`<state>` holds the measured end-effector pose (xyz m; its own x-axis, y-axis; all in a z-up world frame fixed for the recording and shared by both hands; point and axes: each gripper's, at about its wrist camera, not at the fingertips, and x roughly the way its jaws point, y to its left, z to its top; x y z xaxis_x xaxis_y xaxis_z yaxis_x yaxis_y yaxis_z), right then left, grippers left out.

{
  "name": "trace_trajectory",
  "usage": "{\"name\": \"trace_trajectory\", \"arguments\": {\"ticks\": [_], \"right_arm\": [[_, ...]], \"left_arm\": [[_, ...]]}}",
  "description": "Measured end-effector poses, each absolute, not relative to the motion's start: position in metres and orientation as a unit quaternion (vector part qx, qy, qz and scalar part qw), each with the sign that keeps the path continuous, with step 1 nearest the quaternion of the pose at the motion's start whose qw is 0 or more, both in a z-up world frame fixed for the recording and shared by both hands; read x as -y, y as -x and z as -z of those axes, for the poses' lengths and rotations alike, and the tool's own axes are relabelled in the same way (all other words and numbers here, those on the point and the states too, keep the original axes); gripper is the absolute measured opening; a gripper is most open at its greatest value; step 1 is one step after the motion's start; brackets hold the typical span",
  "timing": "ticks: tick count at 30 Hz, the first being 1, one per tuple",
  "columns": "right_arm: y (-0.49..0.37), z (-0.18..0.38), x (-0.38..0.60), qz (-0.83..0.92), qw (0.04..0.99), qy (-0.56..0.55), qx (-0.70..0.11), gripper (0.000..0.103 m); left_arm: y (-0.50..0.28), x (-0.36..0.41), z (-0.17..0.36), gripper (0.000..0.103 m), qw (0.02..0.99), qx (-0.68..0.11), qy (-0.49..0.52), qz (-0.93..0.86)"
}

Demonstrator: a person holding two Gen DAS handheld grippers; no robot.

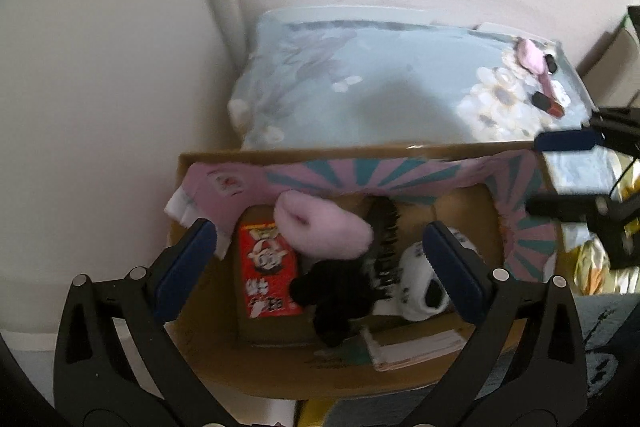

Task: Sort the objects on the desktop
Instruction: 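Move both open tools back to the items on the sheet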

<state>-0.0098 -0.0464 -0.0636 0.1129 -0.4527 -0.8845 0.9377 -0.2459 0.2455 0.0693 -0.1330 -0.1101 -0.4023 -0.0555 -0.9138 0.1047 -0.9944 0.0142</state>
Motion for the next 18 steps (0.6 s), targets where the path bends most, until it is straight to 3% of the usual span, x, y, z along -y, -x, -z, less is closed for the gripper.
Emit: {"name": "trace_trajectory", "arguments": {"ticks": [8, 18], "right_arm": [[0.085, 0.068, -0.024, 0.648, 0.481, -0.576, -0.132, 0.057], [0.132, 0.087, -0.131, 0.695, 0.392, -0.593, -0.113, 0.057]], "left_arm": [[-0.04, 0.088, 0.084, 0.103, -0.008, -0.012, -0.521, 0.853], [0.016, -0.006, 0.063, 0.103, -0.087, 0.028, -0.502, 0.86]]}}
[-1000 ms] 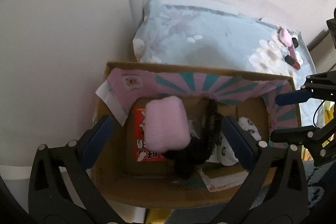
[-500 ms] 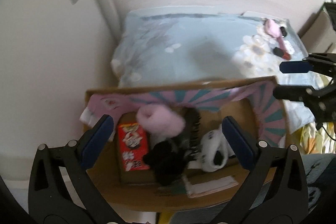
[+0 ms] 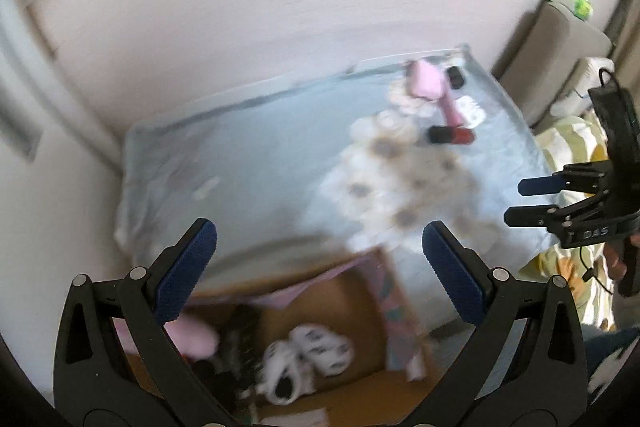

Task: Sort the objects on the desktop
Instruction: 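Move both open tools back to the items on the sheet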

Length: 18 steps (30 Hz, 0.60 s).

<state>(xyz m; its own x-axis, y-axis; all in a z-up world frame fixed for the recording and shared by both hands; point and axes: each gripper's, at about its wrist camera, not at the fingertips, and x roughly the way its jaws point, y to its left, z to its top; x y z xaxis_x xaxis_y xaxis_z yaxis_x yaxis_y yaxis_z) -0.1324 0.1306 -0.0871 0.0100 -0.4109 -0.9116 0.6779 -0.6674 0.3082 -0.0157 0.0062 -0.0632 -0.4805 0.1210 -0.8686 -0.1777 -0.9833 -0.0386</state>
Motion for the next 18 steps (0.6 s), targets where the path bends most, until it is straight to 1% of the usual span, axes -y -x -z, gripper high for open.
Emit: {"name": "trace_trajectory", "arguments": {"ticks": [5, 9, 13, 18], "right_arm": [[0.165, 0.083, -0.173, 0.734, 0.347, -0.57, -0.127, 0.057], [0.193, 0.081, -0.195, 0.751, 0.332, -0.556, -0.127, 0.057], [0.223, 0.093, -0.202, 0.761, 0.327, -0.545, -0.13, 0.057], [0.256, 0.114, -0.193, 0.768, 0.337, -0.528, -0.133, 0.057]], "left_arm": [[0.052, -0.062, 0.06, 0.103, 0.123, -0.051, 0.498, -0.857], [0.087, -0.106, 0.06, 0.103, 0.145, -0.073, 0.481, -0.862], [0.134, -0.148, 0.078, 0.103, 0.158, -0.081, 0.477, -0.861], [0.185, -0.197, 0.116, 0.103, 0.166, -0.124, 0.468, -0.859]]}}
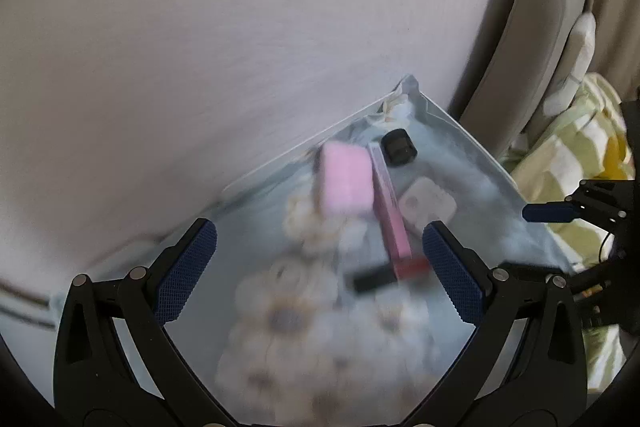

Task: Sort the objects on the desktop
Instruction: 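Move both open tools back to the items on the sheet, then grasp the second pink hair tie with the left tool while the right tool grasps the white earphone case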

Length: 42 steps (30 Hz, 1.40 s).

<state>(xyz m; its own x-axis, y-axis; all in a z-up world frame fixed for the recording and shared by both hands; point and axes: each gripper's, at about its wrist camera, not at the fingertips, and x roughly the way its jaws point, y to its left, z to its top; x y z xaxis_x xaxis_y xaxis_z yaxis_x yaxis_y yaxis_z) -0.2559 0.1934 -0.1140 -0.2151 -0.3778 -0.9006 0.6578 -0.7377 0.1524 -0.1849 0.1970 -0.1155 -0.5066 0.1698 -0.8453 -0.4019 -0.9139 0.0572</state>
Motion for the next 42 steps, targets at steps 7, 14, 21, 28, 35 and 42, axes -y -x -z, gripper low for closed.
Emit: {"name": "trace_trajectory", "arguments": {"ticks": [7, 14, 21, 28, 35, 42], "right_arm": [[0.289, 0.152, -0.171, 0.763, 0.355, -0.517, -0.157, 0.057], [0.299, 0.176, -0.163, 0.755, 0.37, -0.514, -0.17, 0.058], [0.293, 0.184, -0.148, 0.76, 0.377, -0.484, -0.214, 0.058], [0.297, 0.183, -0.145, 0.765, 0.385, -0.474, -0.206, 0.058], [0.294, 0.181, -0.145, 0.766, 0.382, -0.476, -0.203, 0.058], [0.295, 0.181, -0.128, 0.763, 0.382, -0.479, -0.205, 0.079]], "left_arm": [[0.231, -0.218, 0.177, 0.103, 0.167, -0.136, 0.507, -0.835], [0.24, -0.225, 0.208, 0.103, 0.161, -0.162, 0.515, -0.826], [0.248, -0.231, 0.222, 0.103, 0.156, -0.159, 0.512, -0.83], [0.255, -0.225, 0.226, 0.103, 0.155, -0.137, 0.511, -0.834], [0.252, -0.219, 0.225, 0.103, 0.152, -0.132, 0.511, -0.836], [0.245, -0.218, 0.224, 0.102, 0.159, -0.126, 0.51, -0.836]]}}
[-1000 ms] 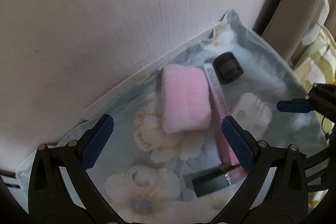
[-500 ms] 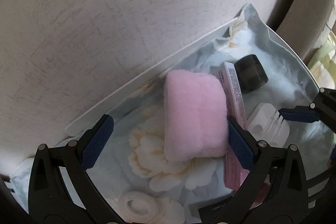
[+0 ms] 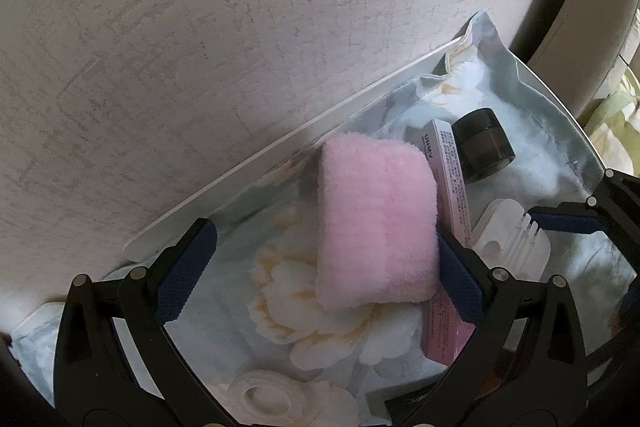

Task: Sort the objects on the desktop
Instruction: 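Grasp the second pink hair tie with the left tool while the right tool grasps the white earphone case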

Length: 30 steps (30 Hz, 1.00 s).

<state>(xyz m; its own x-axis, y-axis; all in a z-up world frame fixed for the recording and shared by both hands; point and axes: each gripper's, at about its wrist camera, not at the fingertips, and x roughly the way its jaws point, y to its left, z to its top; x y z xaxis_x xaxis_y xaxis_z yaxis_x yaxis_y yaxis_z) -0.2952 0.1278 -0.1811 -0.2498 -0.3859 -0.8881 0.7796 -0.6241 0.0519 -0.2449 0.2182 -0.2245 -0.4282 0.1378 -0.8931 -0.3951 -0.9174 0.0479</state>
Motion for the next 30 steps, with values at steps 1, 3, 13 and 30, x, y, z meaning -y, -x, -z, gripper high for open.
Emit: {"name": "trace_trajectory", "arguments": {"ticks": [1, 3, 13, 30], "right_arm": [[0.293, 0.182, -0.124, 0.767, 0.377, -0.472, -0.218, 0.079], [0.292, 0.182, -0.123, 0.772, 0.371, -0.465, -0.224, 0.079], [0.29, 0.176, -0.131, 0.784, 0.375, -0.447, -0.213, 0.059], [0.259, 0.111, -0.152, 0.797, 0.376, -0.434, -0.189, 0.058]], "left_arm": [[0.244, -0.218, 0.224, 0.101, 0.162, -0.124, 0.509, -0.836], [0.241, -0.216, 0.224, 0.093, 0.168, -0.119, 0.511, -0.835], [0.219, -0.225, 0.22, 0.044, 0.188, -0.143, 0.512, -0.826], [0.163, -0.185, 0.14, 0.042, 0.162, -0.099, 0.491, -0.85]]}}
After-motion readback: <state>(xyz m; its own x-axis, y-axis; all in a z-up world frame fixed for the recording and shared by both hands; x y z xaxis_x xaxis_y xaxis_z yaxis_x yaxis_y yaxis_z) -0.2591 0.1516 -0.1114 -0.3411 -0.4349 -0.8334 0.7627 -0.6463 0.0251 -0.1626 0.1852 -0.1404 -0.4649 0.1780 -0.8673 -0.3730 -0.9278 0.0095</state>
